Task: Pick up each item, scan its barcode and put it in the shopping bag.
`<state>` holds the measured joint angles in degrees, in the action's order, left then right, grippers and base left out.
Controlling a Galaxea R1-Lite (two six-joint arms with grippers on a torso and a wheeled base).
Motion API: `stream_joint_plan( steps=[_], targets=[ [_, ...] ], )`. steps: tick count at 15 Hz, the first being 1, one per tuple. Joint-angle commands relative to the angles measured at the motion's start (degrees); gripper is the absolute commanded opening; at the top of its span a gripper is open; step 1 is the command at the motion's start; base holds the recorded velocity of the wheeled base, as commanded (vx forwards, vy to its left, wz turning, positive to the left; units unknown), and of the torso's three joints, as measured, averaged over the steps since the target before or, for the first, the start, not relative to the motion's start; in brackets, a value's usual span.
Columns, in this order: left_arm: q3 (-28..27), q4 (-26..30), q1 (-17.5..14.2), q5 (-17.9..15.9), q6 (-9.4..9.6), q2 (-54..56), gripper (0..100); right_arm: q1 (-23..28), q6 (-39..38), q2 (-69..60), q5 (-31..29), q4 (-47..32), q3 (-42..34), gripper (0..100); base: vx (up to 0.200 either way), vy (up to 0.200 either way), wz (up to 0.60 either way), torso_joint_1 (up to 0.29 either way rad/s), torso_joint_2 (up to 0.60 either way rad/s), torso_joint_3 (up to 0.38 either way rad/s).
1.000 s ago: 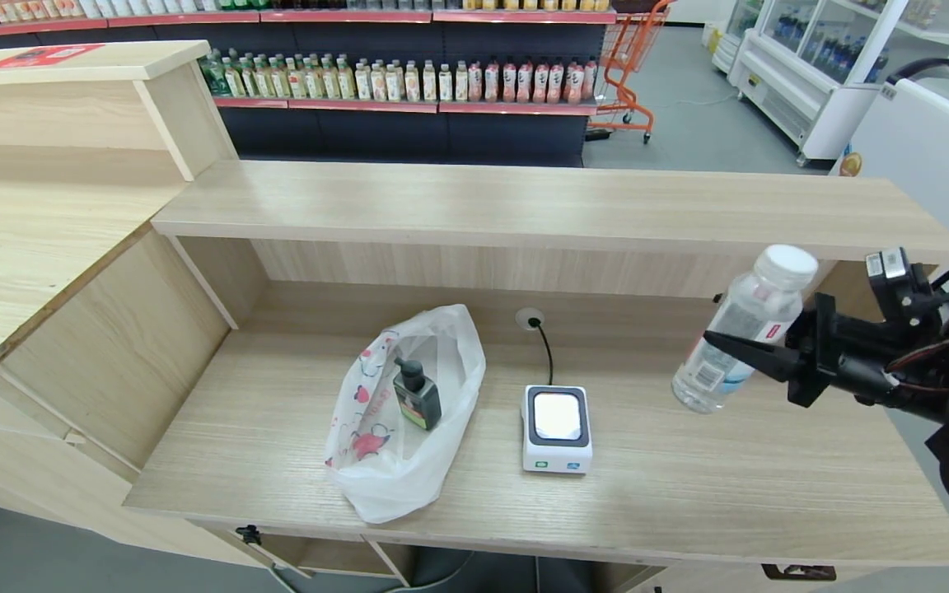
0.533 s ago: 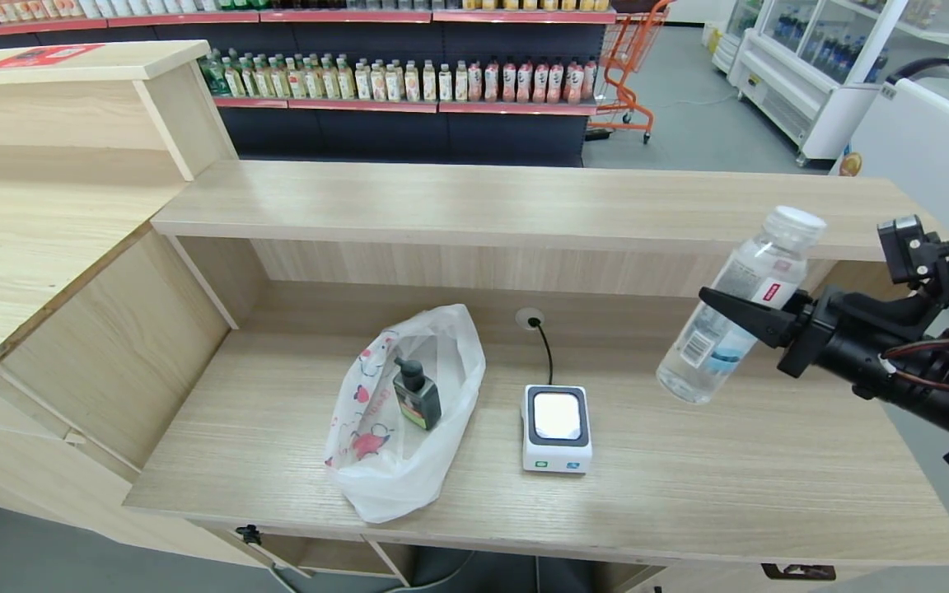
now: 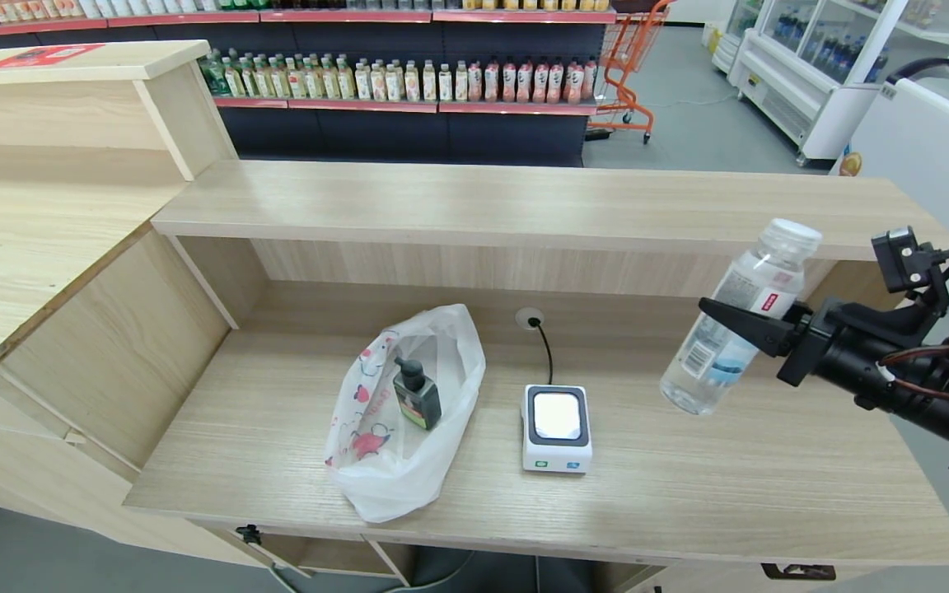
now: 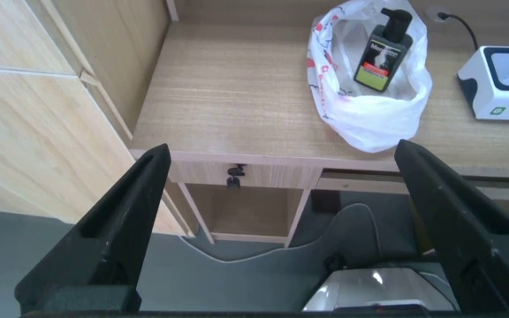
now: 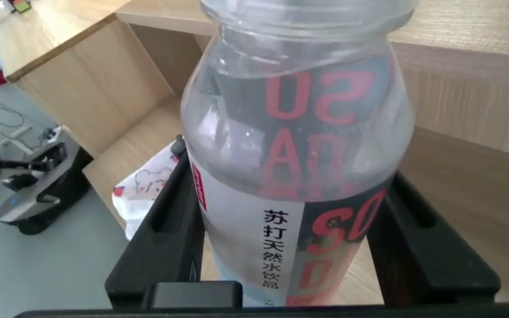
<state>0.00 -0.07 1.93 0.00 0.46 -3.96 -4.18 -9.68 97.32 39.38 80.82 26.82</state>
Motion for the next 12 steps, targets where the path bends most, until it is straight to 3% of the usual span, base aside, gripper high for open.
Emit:
stream_joint_plan(
  steps=[1, 2, 8, 12],
  targets=[
    [0.00, -0.01, 0.01, 0.00, -0.02, -0.08, 100, 0.05, 0.01, -0.02, 0.00, -0.40, -0.36, 0, 0.000, 0.000, 0.00, 0.000, 0.00, 0.000],
    [0.00, -0.01, 0.01, 0.00, -0.20, -0.08, 100, 0.05, -0.08, -0.02, 0.00, -0.84, -0.36, 0, 0.000, 0.000, 0.00, 0.000, 0.00, 0.000],
    [0.00, -0.01, 0.01, 0.00, -0.38, -0.08, 100, 0.05, -0.96, 1.47, 0.00, -1.28, 0.95, 0, 0.000, 0.200, 0.00, 0.006, 0.00, 0.004],
    [0.00, -0.01, 0.01, 0.00, -0.11, 0.01, 100, -0.13, 0.19, 8.94, -0.18, -1.37, 8.95, 0, 0.000, 0.200, 0.00, -0.005, 0.00, 0.004]
  ],
)
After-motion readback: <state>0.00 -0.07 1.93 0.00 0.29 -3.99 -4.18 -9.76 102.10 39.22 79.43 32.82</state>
